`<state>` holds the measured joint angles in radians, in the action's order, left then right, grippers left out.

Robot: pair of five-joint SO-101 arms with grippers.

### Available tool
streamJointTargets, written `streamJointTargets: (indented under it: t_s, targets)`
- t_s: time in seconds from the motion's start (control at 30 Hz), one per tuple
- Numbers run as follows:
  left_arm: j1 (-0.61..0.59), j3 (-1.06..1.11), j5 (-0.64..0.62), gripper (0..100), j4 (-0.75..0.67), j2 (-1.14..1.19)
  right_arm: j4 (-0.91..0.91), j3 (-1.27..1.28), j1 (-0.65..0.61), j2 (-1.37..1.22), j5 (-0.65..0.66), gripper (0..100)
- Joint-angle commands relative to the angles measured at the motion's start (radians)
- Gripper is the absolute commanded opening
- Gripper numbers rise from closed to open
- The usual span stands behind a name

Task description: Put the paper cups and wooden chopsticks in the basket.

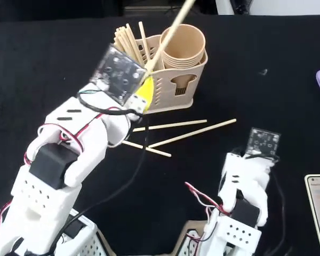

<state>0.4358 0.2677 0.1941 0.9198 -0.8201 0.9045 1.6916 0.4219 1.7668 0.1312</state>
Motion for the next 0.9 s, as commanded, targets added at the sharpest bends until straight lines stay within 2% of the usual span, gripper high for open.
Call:
streamJointTargets:
  t_s: [0.0, 0.23, 0.4, 0.6, 0.87]
  targets:
    - [-0.019, -0.010, -0.080, 3, -0.170, -0.025, -0.018, 0.001, -0.020, 0.008, 0.009, 1.2]
    - [-0.127, -0.007, -0.167, 3, -0.508, -0.012, -0.018, 0.001, -0.020, 0.008, 0.021, 1.2]
    - [-0.137, -0.015, -0.167, 3, -0.652, -0.014, -0.023, 0.001, -0.021, 0.008, 0.021, 1.2]
    - [-0.137, -0.031, -0.167, 3, -0.738, 0.046, -0.025, 0.001, -0.021, 0.008, 0.020, 1.2]
    - [-0.137, -0.058, -0.189, 3, -0.741, 0.230, -0.023, 0.001, -0.021, 0.008, 0.020, 1.2]
